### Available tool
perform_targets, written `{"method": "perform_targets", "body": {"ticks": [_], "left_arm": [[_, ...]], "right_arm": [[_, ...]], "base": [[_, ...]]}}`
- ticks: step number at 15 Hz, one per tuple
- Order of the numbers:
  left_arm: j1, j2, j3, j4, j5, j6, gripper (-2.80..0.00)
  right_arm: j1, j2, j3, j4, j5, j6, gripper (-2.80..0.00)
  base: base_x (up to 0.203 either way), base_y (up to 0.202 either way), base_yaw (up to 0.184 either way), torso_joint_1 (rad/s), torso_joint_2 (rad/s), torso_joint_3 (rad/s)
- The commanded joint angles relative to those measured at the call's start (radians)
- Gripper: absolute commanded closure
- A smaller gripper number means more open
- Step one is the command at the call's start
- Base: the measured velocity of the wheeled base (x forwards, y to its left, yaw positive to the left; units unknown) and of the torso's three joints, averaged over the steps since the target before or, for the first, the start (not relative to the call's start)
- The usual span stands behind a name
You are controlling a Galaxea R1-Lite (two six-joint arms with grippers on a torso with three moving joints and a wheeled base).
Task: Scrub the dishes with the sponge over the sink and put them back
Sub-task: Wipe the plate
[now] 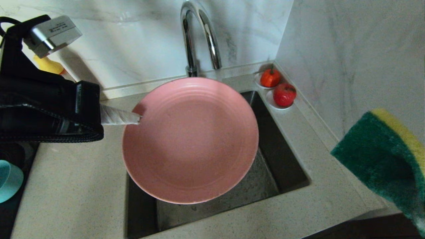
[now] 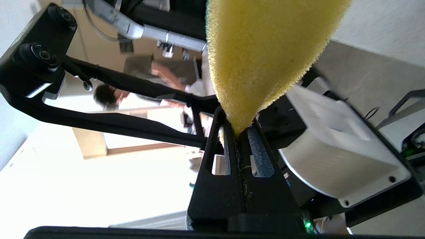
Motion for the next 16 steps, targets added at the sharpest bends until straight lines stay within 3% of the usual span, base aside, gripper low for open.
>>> {"method": "perform_targets", "body": {"ticks": [1, 4, 8, 16], "left_arm": [[-0.022, 0.003, 0.051, -0.089, 0.004, 0.006, 0.00], [-0.064, -0.017, 0.056, -0.112, 0.006, 0.031, 0.00], [-0.076, -0.061, 0.165, -0.118, 0.005, 0.178, 0.00], [-0.075, 0.011, 0.185, -0.280, 0.024, 0.165, 0.00]], "right_arm": [[0.052, 0.054, -0.037, 0.006, 0.004, 0.004, 0.00], [0.131, 0.110, -0.073, 0.015, 0.001, 0.002, 0.00], [0.198, 0.192, -0.075, 0.008, -0.001, -0.005, 0.00], [0.249, 0.382, -0.151, -0.009, 0.002, -0.011, 0.00]], "base": [[0.000, 0.000, 0.000, 0.000, 0.00, 0.000], [0.000, 0.000, 0.000, 0.000, 0.00, 0.000], [0.000, 0.000, 0.000, 0.000, 0.00, 0.000], [0.000, 0.000, 0.000, 0.000, 0.00, 0.000]]}}
